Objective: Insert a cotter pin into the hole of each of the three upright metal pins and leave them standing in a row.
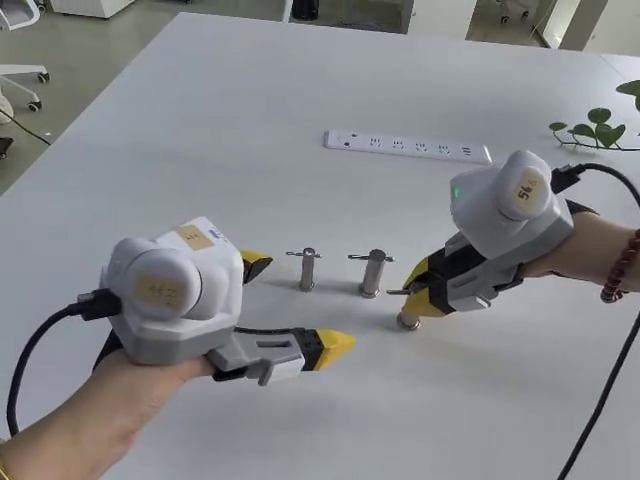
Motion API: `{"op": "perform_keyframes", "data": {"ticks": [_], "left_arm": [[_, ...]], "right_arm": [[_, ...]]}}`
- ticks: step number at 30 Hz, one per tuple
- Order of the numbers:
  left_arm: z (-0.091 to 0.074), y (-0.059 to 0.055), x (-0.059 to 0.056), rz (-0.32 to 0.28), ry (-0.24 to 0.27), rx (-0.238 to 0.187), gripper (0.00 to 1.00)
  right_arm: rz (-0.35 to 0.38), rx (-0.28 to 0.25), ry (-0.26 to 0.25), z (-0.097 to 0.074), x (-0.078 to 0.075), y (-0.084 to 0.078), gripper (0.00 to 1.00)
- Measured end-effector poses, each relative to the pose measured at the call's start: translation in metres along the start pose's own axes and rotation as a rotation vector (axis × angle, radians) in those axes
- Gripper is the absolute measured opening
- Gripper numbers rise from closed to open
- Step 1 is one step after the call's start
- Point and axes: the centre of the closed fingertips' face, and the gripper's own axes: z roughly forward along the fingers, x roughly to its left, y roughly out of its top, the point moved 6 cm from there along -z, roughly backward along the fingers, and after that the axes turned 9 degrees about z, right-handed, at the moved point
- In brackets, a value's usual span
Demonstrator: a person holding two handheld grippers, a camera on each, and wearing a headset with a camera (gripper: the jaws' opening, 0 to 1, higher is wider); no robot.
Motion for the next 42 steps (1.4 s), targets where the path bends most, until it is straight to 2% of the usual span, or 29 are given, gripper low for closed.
{"op": "perform_keyframes", "data": {"ticks": [3,12,24,35,42], "left_arm": [[0.000,0.000,0.001,0.007,0.008,-0.006,0.78],[-0.004,-0.004,0.004,-0.025,0.027,0.002,0.81],[-0.009,-0.010,0.008,-0.042,0.049,0.012,0.81],[-0.008,-0.012,0.009,-0.049,0.052,0.028,0.80],[-0.008,-0.012,0.010,-0.052,0.053,0.036,0.79]], "right_arm": [[0.005,0.002,-0.011,-0.004,-0.008,-0.003,0.08],[0.005,0.020,-0.037,-0.009,-0.014,0.000,0.08],[0.034,0.027,-0.061,-0.012,-0.025,-0.005,0.08],[0.044,0.036,-0.066,-0.011,-0.033,-0.014,0.08],[0.041,0.015,-0.052,-0.012,-0.038,-0.015,0.09]]}}
